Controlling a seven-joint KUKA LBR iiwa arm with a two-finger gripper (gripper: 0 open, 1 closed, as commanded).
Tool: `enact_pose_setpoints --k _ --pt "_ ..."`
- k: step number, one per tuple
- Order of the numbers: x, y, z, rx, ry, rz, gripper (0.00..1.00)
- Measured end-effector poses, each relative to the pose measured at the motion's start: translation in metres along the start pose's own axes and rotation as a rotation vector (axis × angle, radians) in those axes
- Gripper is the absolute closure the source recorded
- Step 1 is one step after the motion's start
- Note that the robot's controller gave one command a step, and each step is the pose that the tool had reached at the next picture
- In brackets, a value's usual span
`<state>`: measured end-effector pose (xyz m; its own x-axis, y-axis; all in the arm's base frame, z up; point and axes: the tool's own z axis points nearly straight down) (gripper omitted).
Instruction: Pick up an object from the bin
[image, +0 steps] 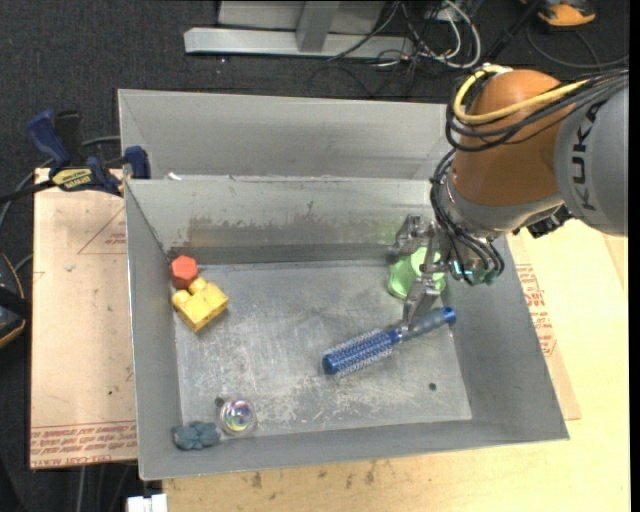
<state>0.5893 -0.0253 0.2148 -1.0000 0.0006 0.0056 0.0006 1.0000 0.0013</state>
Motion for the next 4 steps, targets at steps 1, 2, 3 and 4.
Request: enact_pose_setpoints --k 1,2,3,4 --pt "0.03 0.001 0.143 0.001 -0.013 -0.153 0.0" --pt "0.044 0.025 0.114 0.0 -0.009 -0.151 0.0" --pt "0.042 0.025 0.115 0.0 -0.008 -0.113 0.0" --pt "0.04 0.026 0.142 0.0 -0.015 -0.083 0.0"
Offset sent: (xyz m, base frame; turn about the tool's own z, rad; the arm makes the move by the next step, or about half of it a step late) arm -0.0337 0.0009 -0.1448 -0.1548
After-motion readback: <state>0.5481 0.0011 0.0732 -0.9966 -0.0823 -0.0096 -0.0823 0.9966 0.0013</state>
